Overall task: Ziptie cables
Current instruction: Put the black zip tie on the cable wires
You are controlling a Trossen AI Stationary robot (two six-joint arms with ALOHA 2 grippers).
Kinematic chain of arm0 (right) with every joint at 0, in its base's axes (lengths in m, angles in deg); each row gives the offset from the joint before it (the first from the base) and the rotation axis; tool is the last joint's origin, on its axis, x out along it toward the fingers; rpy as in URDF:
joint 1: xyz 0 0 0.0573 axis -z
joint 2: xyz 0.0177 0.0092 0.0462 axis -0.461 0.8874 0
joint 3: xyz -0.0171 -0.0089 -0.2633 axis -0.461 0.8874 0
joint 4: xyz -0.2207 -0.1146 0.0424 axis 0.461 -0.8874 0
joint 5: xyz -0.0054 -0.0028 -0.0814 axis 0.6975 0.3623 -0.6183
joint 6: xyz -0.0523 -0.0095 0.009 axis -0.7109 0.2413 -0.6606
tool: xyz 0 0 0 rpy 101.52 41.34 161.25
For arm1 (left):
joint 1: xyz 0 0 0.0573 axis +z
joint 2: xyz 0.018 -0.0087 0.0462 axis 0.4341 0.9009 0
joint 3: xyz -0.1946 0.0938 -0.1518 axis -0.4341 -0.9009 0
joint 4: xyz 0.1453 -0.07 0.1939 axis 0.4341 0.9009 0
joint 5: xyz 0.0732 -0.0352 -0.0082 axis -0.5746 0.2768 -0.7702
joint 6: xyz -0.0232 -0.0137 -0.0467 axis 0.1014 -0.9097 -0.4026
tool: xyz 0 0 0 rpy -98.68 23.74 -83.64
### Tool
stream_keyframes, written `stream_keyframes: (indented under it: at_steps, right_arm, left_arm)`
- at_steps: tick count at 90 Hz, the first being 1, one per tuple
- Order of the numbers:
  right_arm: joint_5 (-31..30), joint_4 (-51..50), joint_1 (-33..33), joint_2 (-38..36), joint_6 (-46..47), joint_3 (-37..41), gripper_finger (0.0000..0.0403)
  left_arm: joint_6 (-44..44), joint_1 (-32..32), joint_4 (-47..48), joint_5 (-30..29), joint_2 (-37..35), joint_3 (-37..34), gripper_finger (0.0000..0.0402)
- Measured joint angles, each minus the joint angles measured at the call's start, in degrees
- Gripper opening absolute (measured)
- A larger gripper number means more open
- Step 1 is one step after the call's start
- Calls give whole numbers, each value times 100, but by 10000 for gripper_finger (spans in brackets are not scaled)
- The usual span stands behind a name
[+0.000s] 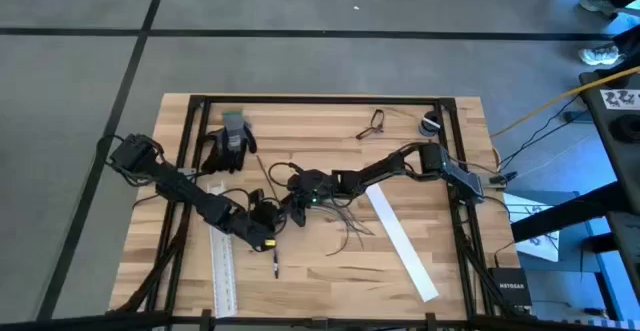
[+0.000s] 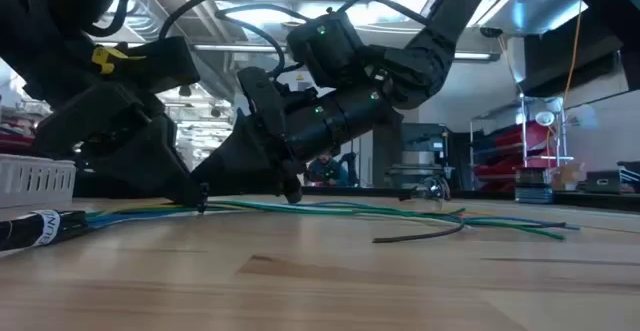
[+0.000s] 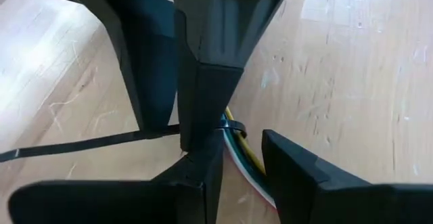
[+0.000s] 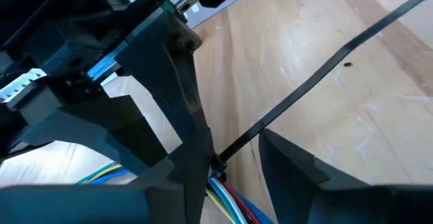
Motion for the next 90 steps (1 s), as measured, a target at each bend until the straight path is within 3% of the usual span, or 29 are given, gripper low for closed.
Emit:
stream_keyframes:
  at_steps: [16,32,49,90]
  right_arm:
    - [-20,28,-4,0,-2,0,111]
    - [375,37,6,1,-4,0,111]
    - [42,77,-35,3,-46,0,111]
    - [53,338,-83,180,-10,-31,110]
  left_arm:
    - [112,-80,5,-33,0,0,88]
    - [200,-119,4,-11,0,0,88]
    - [276,-120,9,-15,0,0,88]
    - [299,-126,23,19,0,0,88]
